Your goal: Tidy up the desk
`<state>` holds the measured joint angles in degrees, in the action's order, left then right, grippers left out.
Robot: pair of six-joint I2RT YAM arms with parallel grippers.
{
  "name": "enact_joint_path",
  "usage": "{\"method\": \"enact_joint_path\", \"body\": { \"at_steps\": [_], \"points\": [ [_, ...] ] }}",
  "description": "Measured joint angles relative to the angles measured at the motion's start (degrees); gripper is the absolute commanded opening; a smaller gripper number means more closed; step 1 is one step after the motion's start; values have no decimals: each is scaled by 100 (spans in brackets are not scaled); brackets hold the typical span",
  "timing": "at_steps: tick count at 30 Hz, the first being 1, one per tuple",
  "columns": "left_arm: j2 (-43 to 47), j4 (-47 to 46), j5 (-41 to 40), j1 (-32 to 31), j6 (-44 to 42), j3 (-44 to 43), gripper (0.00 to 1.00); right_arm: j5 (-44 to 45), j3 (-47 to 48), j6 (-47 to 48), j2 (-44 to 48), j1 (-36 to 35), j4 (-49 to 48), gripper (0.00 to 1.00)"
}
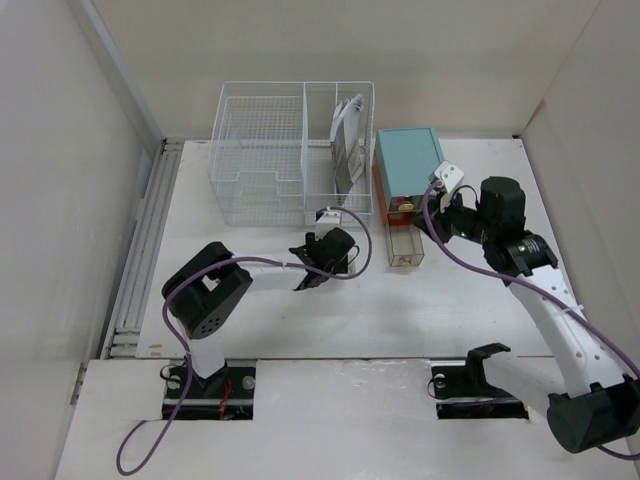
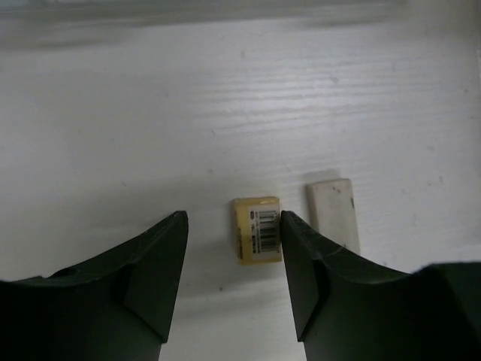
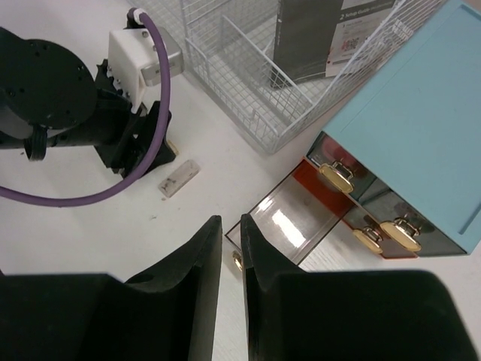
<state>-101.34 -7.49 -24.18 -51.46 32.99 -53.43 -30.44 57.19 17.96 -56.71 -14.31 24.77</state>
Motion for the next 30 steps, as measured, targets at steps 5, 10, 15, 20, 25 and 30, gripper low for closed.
{"method": "enact_joint_path", "body": {
  "at_steps": [5,10,15,20,25,30],
  "points": [
    [2,-111,57,168,-87,87,50,-9,0,-2,-44,0,2,22],
    [-17,-192,162,170,-221,92,43,-20,0,-17,-44,0,2,22],
    [-127,-190,168,157,-286,-13,26,-22,0,-17,-44,2,2,22],
    [-203,-79,94,74,-334,-125,9,63,0,-39,-120,-2,11,67],
    [105,31,170,46,-116,151,0,380,0,-50,-518,-238,46,99],
    [1615,555,382,15,267,946,0,612,0,-212,-1005,-509,92,87]
  ]
}}
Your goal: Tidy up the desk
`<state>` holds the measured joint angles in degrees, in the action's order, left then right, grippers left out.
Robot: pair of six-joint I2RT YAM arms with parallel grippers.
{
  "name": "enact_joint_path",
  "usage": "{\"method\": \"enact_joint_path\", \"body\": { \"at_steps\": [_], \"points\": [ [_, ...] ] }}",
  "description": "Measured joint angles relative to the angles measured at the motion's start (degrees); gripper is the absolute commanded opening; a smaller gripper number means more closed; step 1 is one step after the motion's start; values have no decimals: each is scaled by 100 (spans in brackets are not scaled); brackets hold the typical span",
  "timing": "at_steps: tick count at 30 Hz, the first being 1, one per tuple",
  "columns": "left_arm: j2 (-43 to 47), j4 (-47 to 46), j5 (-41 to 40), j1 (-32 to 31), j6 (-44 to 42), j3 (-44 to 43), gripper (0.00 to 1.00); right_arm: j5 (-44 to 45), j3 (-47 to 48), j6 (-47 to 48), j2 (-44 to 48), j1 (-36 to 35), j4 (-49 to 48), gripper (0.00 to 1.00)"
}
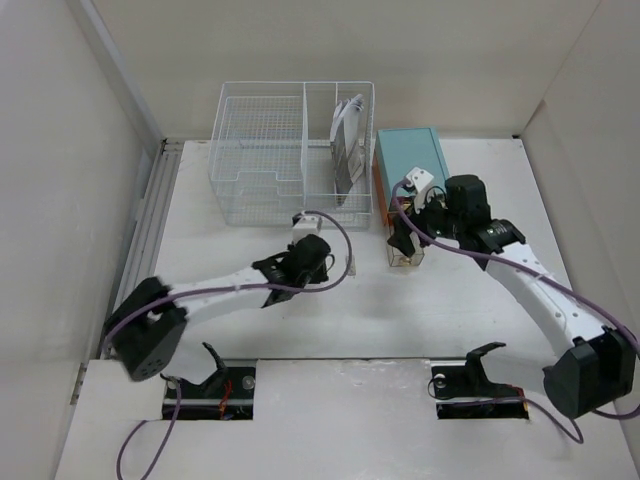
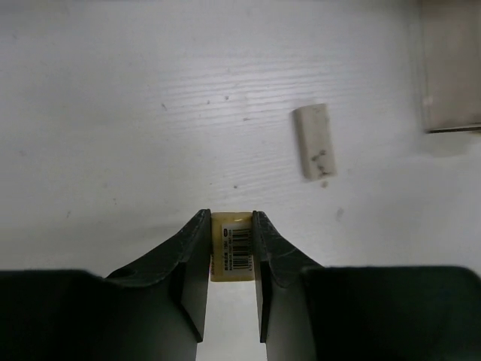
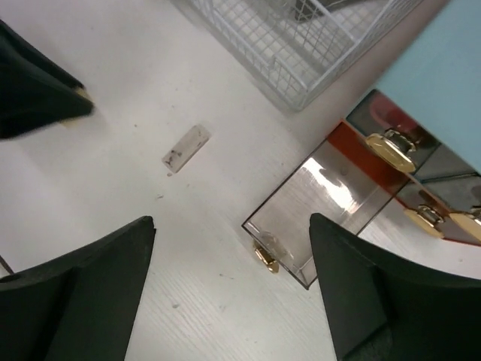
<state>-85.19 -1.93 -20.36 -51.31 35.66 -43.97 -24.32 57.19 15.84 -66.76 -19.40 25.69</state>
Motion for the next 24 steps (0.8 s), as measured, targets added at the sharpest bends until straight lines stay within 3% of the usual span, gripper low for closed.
{"method": "enact_joint_path", "body": {
  "at_steps": [3,4,7,13,14,15,16,24],
  "points": [
    [1342,160,42,-15,232,225,0,232,0,-190,-162,-234,-24,51],
    [1867,221,39,-39,313,260,0,341,2,-271,-216,-361,-37,30],
    [3226,365,20,-125,540,323,0,861,24,-525,-461,-839,-74,15],
    [5355,1314,-186,-216,979,527,0,1932,46,-1176,-1285,-1832,-111,18],
    [5595,1473,-243,-221,1036,540,0,2065,44,-1305,-1443,-1967,-142,20],
    [5779,1624,-282,-223,1095,553,0,2177,39,-1436,-1606,-2068,-186,30],
    [5912,1751,-310,-221,1141,581,0,2251,37,-1561,-1762,-2146,-234,40],
    [6011,2334,-376,-223,1331,855,0,2393,400,-2251,-3254,-2271,-334,44]
  ]
}}
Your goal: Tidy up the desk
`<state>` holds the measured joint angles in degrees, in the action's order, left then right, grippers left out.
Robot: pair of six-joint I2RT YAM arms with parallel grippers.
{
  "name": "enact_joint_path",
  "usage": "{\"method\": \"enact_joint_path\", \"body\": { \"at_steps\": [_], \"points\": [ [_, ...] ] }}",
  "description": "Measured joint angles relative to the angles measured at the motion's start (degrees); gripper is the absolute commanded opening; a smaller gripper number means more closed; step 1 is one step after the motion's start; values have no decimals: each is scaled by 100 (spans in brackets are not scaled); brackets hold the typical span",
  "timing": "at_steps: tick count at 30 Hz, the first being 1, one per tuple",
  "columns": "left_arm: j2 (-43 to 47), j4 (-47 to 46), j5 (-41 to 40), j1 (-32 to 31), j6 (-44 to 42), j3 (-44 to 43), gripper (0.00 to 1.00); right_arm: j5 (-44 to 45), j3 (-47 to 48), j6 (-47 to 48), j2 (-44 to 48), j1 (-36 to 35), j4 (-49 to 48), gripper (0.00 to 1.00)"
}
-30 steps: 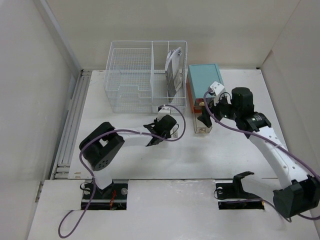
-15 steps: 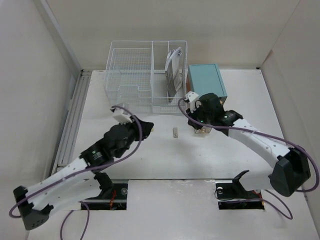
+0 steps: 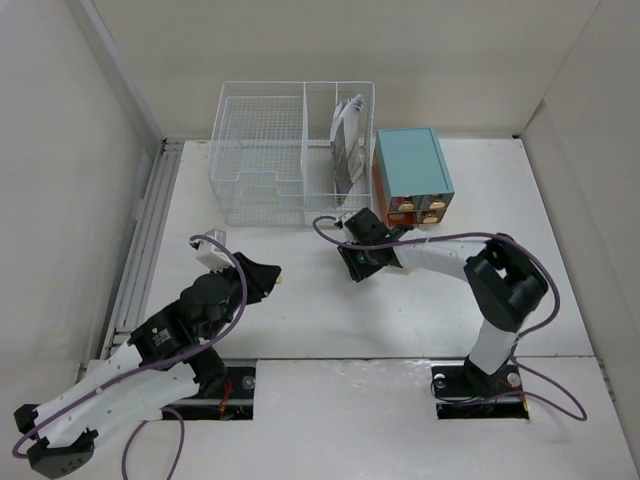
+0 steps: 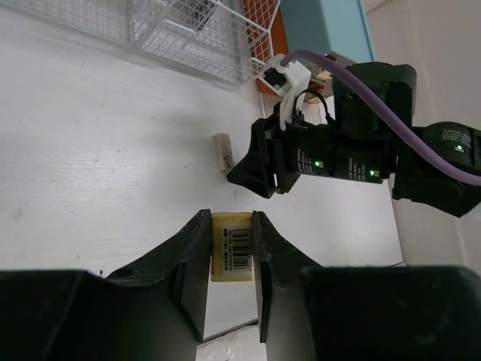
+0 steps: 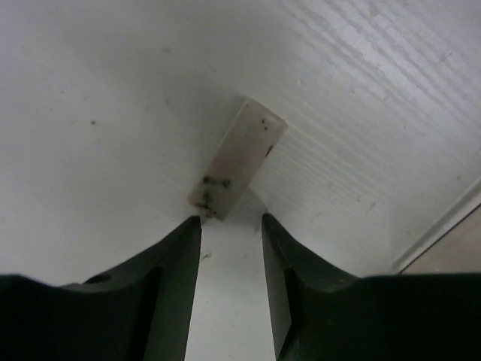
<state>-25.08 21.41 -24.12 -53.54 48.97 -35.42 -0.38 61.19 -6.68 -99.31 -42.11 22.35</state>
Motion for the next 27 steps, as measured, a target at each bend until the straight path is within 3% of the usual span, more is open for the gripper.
{"method": "enact_joint_path", "body": {
  "at_steps": [4,10,16,21,25,27],
  "points": [
    [-35,68,-2,0,2,11,0,87,348,-251,-378,-76,-46,47],
    [-17,79,-2,0,-7,11,0,131,697,-509,-590,-142,-57,60],
    [-17,81,20,0,-46,11,0,289,800,-675,-774,-149,-55,59],
    [-15,72,83,0,-48,11,0,518,1080,-809,-1029,-149,-61,49],
    [20,72,122,0,-48,11,0,726,1119,-859,-1071,-142,-96,22],
    [24,70,142,0,-48,11,0,776,1102,-874,-1056,-103,-111,15]
  ]
}}
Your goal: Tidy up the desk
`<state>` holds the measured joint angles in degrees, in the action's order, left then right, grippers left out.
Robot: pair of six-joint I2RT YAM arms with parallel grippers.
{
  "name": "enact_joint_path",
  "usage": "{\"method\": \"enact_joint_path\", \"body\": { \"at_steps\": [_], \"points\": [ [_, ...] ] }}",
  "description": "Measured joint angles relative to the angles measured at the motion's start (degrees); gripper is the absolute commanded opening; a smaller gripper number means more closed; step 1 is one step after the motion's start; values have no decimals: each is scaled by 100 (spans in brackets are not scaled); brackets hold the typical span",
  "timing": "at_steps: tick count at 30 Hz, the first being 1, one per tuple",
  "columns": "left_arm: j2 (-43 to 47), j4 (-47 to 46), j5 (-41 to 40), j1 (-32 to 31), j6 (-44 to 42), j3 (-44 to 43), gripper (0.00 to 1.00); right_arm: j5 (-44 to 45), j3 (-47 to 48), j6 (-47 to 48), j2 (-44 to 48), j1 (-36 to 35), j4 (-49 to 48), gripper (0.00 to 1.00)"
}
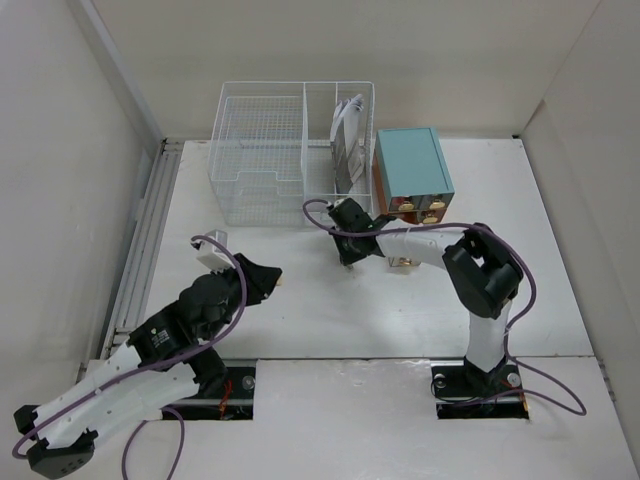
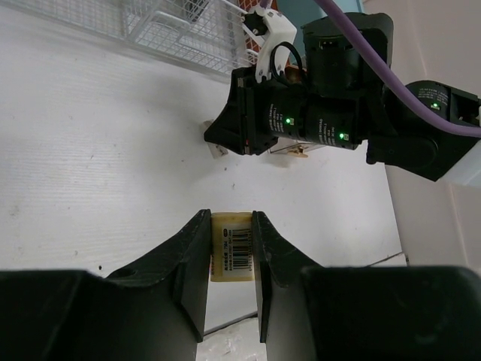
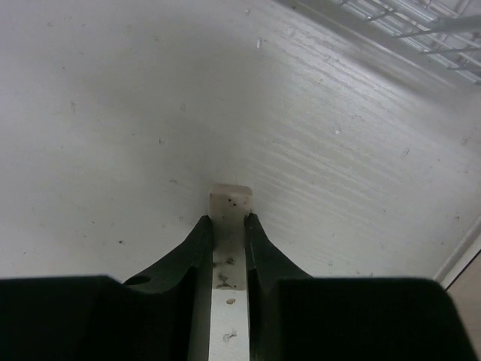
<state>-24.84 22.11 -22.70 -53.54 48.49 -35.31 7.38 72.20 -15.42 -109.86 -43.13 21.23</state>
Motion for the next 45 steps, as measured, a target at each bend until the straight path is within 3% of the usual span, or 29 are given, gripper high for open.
{"method": "enact_joint_path", "body": {
  "at_steps": [7,19,24,32,35,37,39,41,45],
  "points": [
    [-260,-315,254,0,-83,11,0,-363,-372,280,400,310,-24,0],
    [-2708,-1923,879,-55,-623,-131,0,-1237,-356,1606,2640,1220,186,0],
    [-4039,-2610,1047,-116,-962,-885,0,-957,-249,1827,2540,2061,450,0],
    [-6011,-3289,1309,-149,-1416,-2415,0,-1080,-249,2033,2070,2378,1021,0],
    [-6581,-3383,1401,-149,-1539,-2944,0,-1257,-249,2098,1873,2503,1207,14],
    [-6885,-3416,1478,-149,-1596,-3206,0,-1375,-254,2149,1812,2564,1316,35],
    [-7141,-3456,1539,-149,-1657,-3390,0,-1497,-254,2199,1803,2640,1377,46],
    [-7335,-3467,1602,-149,-1687,-3491,0,-1622,-254,2229,1805,2688,1416,53],
    [-7654,-3469,1711,-149,-1753,-3598,0,-1897,-258,2317,1832,2787,1447,56]
  ]
}}
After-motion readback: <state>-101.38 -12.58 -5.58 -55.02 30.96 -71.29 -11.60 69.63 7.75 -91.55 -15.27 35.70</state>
